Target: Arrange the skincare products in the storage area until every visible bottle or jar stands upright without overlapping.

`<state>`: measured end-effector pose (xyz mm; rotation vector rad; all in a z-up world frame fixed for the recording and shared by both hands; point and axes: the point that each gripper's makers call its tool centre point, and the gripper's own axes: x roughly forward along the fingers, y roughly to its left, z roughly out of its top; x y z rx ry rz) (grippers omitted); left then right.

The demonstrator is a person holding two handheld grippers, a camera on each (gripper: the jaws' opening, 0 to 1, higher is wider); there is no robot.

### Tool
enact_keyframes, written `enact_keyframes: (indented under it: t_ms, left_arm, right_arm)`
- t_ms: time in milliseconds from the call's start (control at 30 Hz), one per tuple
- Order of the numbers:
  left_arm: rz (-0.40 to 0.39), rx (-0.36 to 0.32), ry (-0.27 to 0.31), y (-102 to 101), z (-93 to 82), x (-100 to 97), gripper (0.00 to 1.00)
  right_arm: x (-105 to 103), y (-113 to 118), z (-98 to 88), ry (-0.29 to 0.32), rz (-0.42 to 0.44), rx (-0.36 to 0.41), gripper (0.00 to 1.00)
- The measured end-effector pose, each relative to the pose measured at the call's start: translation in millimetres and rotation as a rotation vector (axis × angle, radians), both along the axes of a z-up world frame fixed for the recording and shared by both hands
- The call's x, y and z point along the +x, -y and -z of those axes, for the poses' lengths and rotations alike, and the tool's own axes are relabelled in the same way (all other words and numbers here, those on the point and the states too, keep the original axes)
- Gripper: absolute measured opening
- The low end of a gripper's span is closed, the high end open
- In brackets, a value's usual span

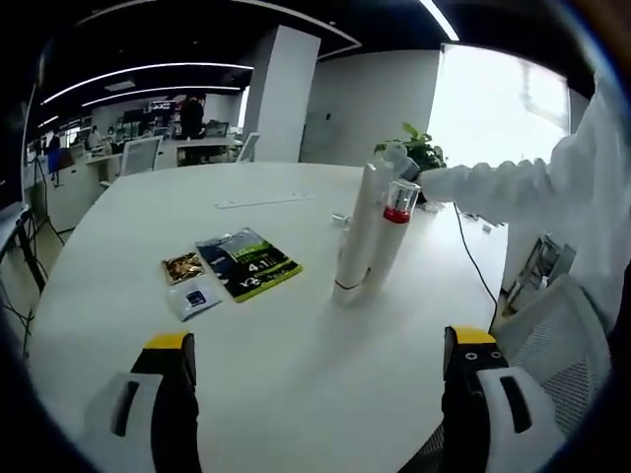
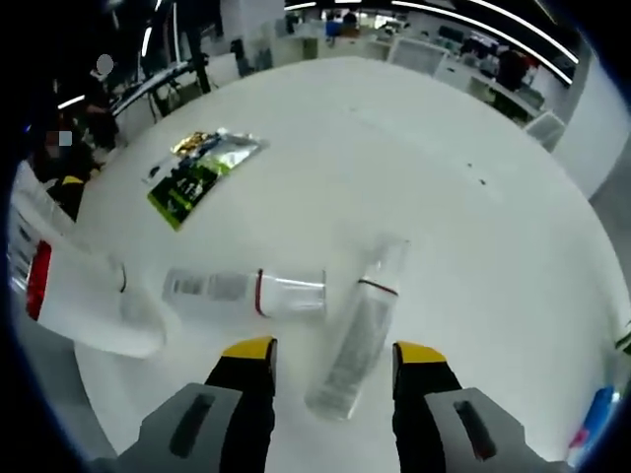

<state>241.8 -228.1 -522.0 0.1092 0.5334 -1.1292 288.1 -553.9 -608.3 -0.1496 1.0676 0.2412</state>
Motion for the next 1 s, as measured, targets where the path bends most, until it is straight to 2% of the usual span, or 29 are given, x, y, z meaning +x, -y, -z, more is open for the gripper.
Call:
enact_keyframes:
  t_ms: [267,467,800,1000]
  left_arm:
    - [0.005,-0.007,-0.002,-1.1,-0.3,1.1,0.99]
    - [-0.006,0.006,-0.006,-4.7,2.9,4.3,0.99]
    - [-0.016,-0.007,-0.011,-4.2,2.3,6.7,0.99]
    - [-0.010,-0.001,-0.010,-3.6,3.1,5.4,0.99]
  right_arm:
    - [9.5,3.5,5.7,-0.020,-0.003,-0.008,0.43]
    - [16.0,17.1,7.6,-0.033,0.016,-0.024,0.35]
    - [21.9,27.2,8.4,-0.070,0.058,-0.031,0.24]
    - [21.8,29.3,8.7,-0.049,0.071,-0.029,0.22]
